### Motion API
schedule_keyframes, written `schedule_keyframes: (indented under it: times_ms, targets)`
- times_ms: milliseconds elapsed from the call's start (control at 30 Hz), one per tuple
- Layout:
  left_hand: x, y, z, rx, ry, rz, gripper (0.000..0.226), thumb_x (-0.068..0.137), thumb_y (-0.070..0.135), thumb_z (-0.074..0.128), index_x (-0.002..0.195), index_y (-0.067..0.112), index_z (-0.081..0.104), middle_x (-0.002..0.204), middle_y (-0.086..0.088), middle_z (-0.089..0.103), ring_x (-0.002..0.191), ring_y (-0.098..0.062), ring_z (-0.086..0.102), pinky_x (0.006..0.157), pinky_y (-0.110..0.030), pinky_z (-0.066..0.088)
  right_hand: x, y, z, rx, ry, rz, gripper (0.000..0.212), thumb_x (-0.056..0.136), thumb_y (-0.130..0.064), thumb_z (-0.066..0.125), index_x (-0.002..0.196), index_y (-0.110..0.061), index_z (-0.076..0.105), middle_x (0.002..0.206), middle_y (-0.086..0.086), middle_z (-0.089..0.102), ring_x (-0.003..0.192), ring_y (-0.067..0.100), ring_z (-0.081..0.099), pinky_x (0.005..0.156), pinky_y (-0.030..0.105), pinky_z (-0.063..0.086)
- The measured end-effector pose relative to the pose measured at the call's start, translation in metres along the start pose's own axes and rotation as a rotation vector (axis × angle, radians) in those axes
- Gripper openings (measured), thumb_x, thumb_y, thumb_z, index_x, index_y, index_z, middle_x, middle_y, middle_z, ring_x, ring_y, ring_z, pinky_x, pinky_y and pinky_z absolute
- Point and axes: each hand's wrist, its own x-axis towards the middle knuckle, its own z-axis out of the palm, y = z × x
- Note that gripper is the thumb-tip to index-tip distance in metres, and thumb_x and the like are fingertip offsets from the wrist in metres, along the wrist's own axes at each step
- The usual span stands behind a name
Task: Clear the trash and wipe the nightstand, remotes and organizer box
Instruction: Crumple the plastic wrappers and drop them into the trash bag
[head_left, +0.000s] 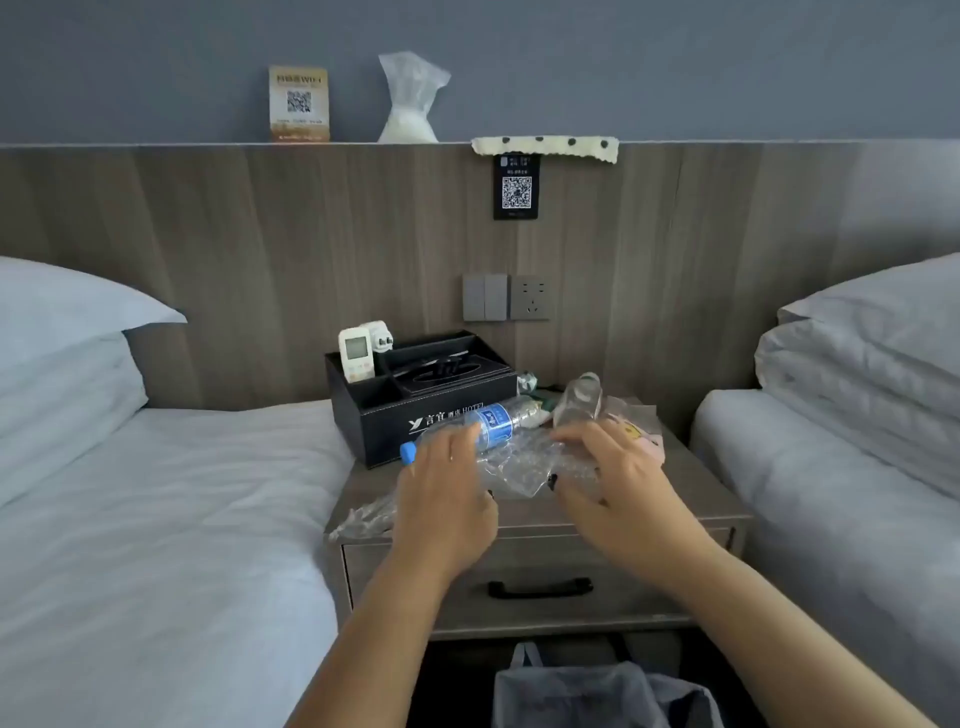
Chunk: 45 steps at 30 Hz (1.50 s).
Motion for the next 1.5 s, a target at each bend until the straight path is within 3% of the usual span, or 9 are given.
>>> schedule_keyframes:
  times_ms: [167, 367, 567, 700, 833, 1000, 1167, 1267, 1500]
  targets:
    - [0.014, -0.019, 0.027, 0.192, 0.010, -0.055, 0.082, 0.085, 0.019, 0.053, 0.151, 0.031, 0.007, 0.143, 0.003, 0.042, 0.124, -0.021, 0.046, 0.095, -0.038, 0.041, 0.005, 0.026, 0.028, 0.198, 0.119, 0.071, 0.038, 0.089, -0.013, 0.060, 0.120, -0.034, 0.051, 0.114, -0.017, 0.051, 0.109, -0.004, 0.049, 0.088, 0.021, 0.044]
    - [0.013, -0.033, 0.043, 0.084, 0.255, 0.096, 0.093, 0.083, 0.009, 0.069, 0.155, 0.024, 0.012, 0.110, -0.003, 0.066, 0.057, -0.015, 0.060, 0.041, -0.027, 0.044, 0.008, 0.053, 0.054, 0.265, 0.241, 0.093, 0.038, 0.089, -0.012, 0.062, 0.124, -0.023, 0.051, 0.117, -0.012, 0.056, 0.108, 0.001, 0.054, 0.091, 0.029, 0.050]
    - [0.003, -0.015, 0.035, -0.133, 0.529, 0.229, 0.060, 0.086, 0.006, 0.070, 0.139, 0.013, 0.042, 0.124, -0.005, 0.066, 0.100, -0.017, 0.067, 0.080, -0.027, 0.052, 0.021, 0.040, 0.044, 0.613, 0.448, 0.266, 0.049, 0.083, -0.027, 0.071, 0.124, -0.034, 0.045, 0.122, -0.016, 0.053, 0.103, 0.001, 0.058, 0.079, 0.018, 0.050]
    - [-0.005, -0.006, 0.037, -0.250, 0.510, 0.245, 0.046, 0.086, 0.009, 0.068, 0.124, 0.019, 0.044, 0.124, -0.001, 0.065, 0.110, -0.014, 0.063, 0.084, -0.037, 0.055, 0.027, 0.027, 0.044, 1.001, 0.318, 0.500, 0.087, 0.053, -0.055, 0.086, 0.126, -0.042, 0.040, 0.127, -0.011, 0.052, 0.104, 0.013, 0.065, 0.088, 0.046, 0.056]
    - [-0.016, 0.009, 0.044, -0.602, 0.433, 0.317, 0.061, 0.089, 0.014, 0.066, 0.138, 0.017, 0.029, 0.139, 0.006, 0.052, 0.111, -0.009, 0.064, 0.075, -0.036, 0.059, 0.024, 0.025, 0.038, 1.149, 0.301, 0.467, 0.073, 0.079, -0.010, 0.075, 0.138, -0.034, 0.038, 0.104, -0.005, 0.070, 0.081, 0.014, 0.073, 0.072, 0.043, 0.061]
    - [-0.018, 0.020, 0.050, -0.708, 0.260, 0.281, 0.096, 0.082, 0.047, 0.067, 0.149, 0.028, 0.001, 0.157, 0.006, 0.020, 0.141, -0.017, 0.036, 0.109, -0.030, 0.038, 0.020, 0.042, 0.021, 1.159, 0.362, 0.439, 0.065, 0.086, 0.010, 0.057, 0.134, -0.033, 0.045, 0.098, 0.001, 0.075, 0.068, 0.016, 0.072, 0.065, 0.036, 0.057]
    - [-0.024, 0.032, 0.044, -1.120, -0.124, -0.049, 0.098, 0.068, 0.072, 0.067, 0.142, 0.052, 0.006, 0.142, 0.019, 0.040, 0.107, -0.006, 0.065, 0.089, -0.029, 0.054, 0.016, 0.051, 0.019, 1.250, 0.377, 0.392, 0.062, 0.089, 0.011, 0.053, 0.129, -0.035, 0.050, 0.109, 0.004, 0.072, 0.082, 0.019, 0.074, 0.067, 0.033, 0.058]
    - [-0.020, 0.036, 0.043, -1.243, -0.119, -0.266, 0.074, 0.070, 0.045, 0.069, 0.135, 0.035, 0.035, 0.116, 0.012, 0.066, 0.085, 0.000, 0.069, 0.070, -0.015, 0.051, 0.015, 0.054, 0.029, 1.111, 0.426, 0.320, 0.064, 0.089, 0.013, 0.054, 0.127, -0.039, 0.054, 0.119, 0.003, 0.066, 0.079, 0.012, 0.072, 0.063, 0.032, 0.060]
    - [-0.008, 0.022, 0.045, -1.531, -0.215, -0.643, 0.030, 0.063, 0.012, 0.070, 0.092, 0.009, 0.062, 0.085, -0.014, 0.072, 0.073, -0.026, 0.067, 0.068, -0.032, 0.053, 0.006, 0.073, 0.042, 0.194, 0.447, -0.276, 0.077, 0.076, 0.018, 0.047, 0.139, -0.027, 0.047, 0.125, -0.012, 0.054, 0.097, 0.004, 0.058, 0.070, 0.018, 0.051]
